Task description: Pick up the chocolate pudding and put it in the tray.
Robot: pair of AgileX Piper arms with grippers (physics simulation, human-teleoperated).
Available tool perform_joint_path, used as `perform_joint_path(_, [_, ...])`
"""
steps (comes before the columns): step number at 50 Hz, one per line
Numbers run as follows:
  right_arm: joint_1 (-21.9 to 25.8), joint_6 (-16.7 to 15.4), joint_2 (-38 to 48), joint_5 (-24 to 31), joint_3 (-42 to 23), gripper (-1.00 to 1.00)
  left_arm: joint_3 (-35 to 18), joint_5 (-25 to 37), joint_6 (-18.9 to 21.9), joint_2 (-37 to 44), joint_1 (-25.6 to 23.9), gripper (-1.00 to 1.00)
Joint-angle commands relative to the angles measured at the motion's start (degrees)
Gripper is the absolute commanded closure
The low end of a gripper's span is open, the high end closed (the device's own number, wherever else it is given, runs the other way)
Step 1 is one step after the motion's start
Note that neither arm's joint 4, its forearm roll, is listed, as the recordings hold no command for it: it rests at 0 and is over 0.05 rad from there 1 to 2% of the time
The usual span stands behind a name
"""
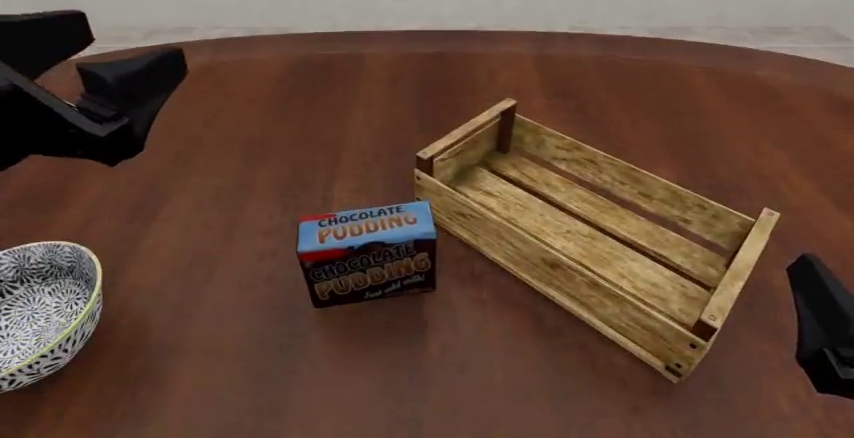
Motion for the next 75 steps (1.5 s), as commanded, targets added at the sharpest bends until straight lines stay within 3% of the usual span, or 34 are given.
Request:
perform_joint_path(1, [0.08,0.27,-0.4,0.4,0.02,-1.0,-5.18,2.4,0.42,3.0,-2.63,-1.0])
perform_joint_path(11, [0.22,0.12,-0.38,0.38,0.01,-1.0,-9.03,3.27,-1.45,7.47,-3.9,-1.0])
perform_joint_path(12, [0.2,0.09,-0.39,0.36,0.01,-1.0,-10.07,3.97,-3.69,9.02,-4.34,-1.0])
perform_joint_path(22, [0.1,-0.07,-0.38,0.39,0.01,-1.0,-16.2,6.05,-1.98,13.86,-4.69,-1.0])
perform_joint_path(23, [-2.02,0.64,3.84,-2.71,0.0,-1.0,-16.71,6.46,-1.86,14.22,-5.2,-1.0])
perform_joint_path(24, [0.76,-0.89,2.53,-3.45,-0.01,-1.0,-16.97,6.86,-1.18,14.38,-6.32,-1.0])
perform_joint_path(25, [-0.67,1.08,4.73,-4.44,0.01,-1.0,-17.63,7.29,-0.81,15.06,-6.2,-1.0])
perform_joint_path(28, [-0.52,0.36,7.6,-6.54,-0.09,-1.0,-19.45,8.67,-0.48,16.45,-7.4,-1.0])
perform_joint_path(36, [-0.56,0.24,7.9,-7.27,-0.05,-1.0,-23.67,11.88,-3.4,19.31,-9.44,-1.0])
perform_joint_path(45, [-0.46,0.31,7.07,-6.52,-0.02,-1.0,-26.63,13.35,-1.97,22.14,-9.43,-1.0])
perform_joint_path(50, [-0.44,0.46,6.62,-6.0,0.0,-1.0,-27.46,13.93,-3.08,21.37,-12.14,-1.0])
perform_joint_path(58, [-0.34,0.58,6.56,-5.85,-0.01,-1.0,-27.78,13.82,-0.89,19.54,-16.28,-1.0])
perform_joint_path(62, [-0.3,0.55,6.43,-5.77,0.0,-1.0,-29.8,17.57,0.89,21.73,-18.04,-1.0])
perform_joint_path(64, [-0.39,0.61,6.34,-5.7,0.01,-1.0,-30.69,20.68,-0.39,21.78,-21.29,-1.0])
perform_joint_path(75, [-0.47,0.59,6.46,-5.82,0.01,-1.0,-32.09,24.03,1.54,21.98,-24.26,-1.0])
